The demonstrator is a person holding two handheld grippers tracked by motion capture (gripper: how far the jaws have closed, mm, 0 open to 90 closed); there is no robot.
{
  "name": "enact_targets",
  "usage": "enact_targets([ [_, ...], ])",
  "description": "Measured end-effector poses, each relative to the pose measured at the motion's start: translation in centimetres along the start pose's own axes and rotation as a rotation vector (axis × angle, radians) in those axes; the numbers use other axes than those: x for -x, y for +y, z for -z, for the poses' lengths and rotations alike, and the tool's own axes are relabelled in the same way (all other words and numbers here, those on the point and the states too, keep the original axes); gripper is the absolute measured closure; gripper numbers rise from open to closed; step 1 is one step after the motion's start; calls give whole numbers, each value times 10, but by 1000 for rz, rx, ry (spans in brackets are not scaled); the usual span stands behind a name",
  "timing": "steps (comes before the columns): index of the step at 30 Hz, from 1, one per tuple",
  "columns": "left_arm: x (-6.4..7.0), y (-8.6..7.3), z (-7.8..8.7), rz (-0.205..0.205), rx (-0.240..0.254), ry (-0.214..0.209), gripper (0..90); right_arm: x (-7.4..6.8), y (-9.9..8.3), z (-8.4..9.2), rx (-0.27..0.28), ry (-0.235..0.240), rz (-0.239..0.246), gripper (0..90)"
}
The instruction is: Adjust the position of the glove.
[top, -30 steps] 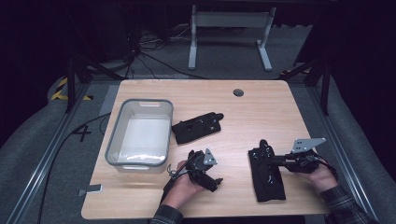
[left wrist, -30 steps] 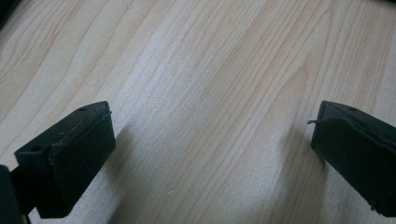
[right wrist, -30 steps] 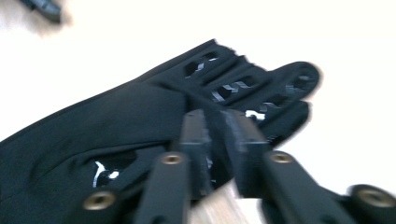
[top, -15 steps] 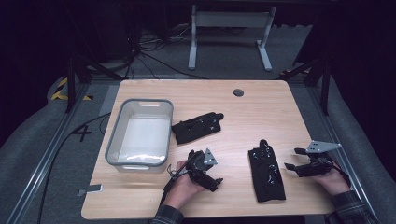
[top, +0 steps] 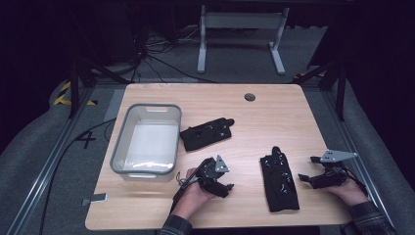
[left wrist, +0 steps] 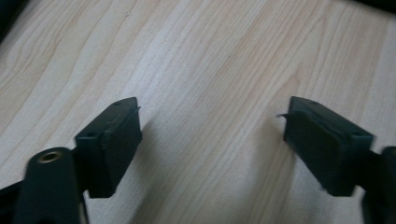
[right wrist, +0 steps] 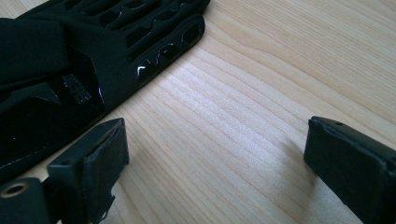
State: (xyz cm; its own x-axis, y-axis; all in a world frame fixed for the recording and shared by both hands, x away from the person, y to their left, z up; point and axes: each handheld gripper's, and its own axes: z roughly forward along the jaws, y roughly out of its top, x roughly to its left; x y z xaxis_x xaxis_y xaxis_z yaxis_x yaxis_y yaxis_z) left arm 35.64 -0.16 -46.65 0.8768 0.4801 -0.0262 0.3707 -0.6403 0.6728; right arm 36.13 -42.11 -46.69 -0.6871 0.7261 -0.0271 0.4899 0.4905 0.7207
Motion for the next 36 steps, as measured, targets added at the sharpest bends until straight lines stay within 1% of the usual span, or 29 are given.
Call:
enact_targets([
  [1, 0, 2, 1, 1, -4, 0, 275, 0, 0, 0, 0, 0, 0, 68],
  [3, 1, 4, 4, 3, 4, 11, 348, 0, 0, 0, -1, 1, -1, 68],
  [5, -1, 8, 7, 18, 7, 22, 420, 0, 0, 0, -1, 1, -1, 68],
  [7, -4, 12, 11, 27, 5, 38, 525, 0, 0, 0, -1, 3, -2, 68],
  [8, -6, 14, 13, 41, 10, 42, 578, 0, 0, 0, -1, 2, -2, 68],
  [10, -11, 18, 15, 52, -2, 56, 683, 0, 0, 0, -1, 2, -2, 68],
  [11, -14, 20, 16, 64, -11, 51, 724, 0, 0, 0, -1, 2, -2, 69],
  [13, -22, 22, 17, 99, -12, 41, 824, 0, 0, 0, -1, 2, -2, 68],
  [14, -25, 24, 17, 109, -14, 41, 870, 0, 0, 0, -1, 2, -3, 68],
  [15, -28, 25, 18, 117, -16, 43, 895, 0, 0, 0, -1, 2, -2, 68],
  [17, -35, 30, 19, 126, -23, 37, 897, 0, 0, 0, -1, 3, -2, 68],
  [20, -42, 37, 17, 127, -21, 70, 898, 0, 0, 0, -2, 3, -1, 68],
  [21, -44, 38, 16, 135, -15, 75, 898, 0, 0, 0, -2, 3, -1, 68],
  [23, -49, 42, 13, 137, -40, 102, 898, 0, 0, 0, -3, 4, -2, 67],
  [24, -49, 42, 13, 137, -40, 102, 899, 0, 0, 0, -3, 4, -2, 67],
  [25, -52, 45, 11, 145, -41, 109, 899, 0, 0, 0, -4, 4, 0, 66],
  [26, -54, 48, 10, 145, -39, 126, 899, 0, 0, 0, -4, 5, 1, 66],
  [27, -54, 48, 10, 145, -39, 126, 899, 0, 0, 0, -4, 5, 1, 66],
  [28, -58, 53, 7, 155, -54, 155, 899, 0, 0, 0, -4, 6, 2, 66],
  [29, -58, 53, 7, 155, -54, 155, 899, 0, 0, 0, -4, 6, 2, 66],
  [31, -66, 57, 3, 173, -39, 179, 899, 0, 0, 0, -4, 8, 3, 66],
  [32, -66, 57, 3, 173, -39, 179, 899, 0, 0, 0, -4, 8, 3, 66],
  [33, -72, 60, 2, 186, -34, 185, 899, 0, 0, 0, -4, 8, 3, 66],
  [36, -82, 67, -2, 206, -21, 198, 899, 0, 0, 0, -4, 10, 6, 66],
])
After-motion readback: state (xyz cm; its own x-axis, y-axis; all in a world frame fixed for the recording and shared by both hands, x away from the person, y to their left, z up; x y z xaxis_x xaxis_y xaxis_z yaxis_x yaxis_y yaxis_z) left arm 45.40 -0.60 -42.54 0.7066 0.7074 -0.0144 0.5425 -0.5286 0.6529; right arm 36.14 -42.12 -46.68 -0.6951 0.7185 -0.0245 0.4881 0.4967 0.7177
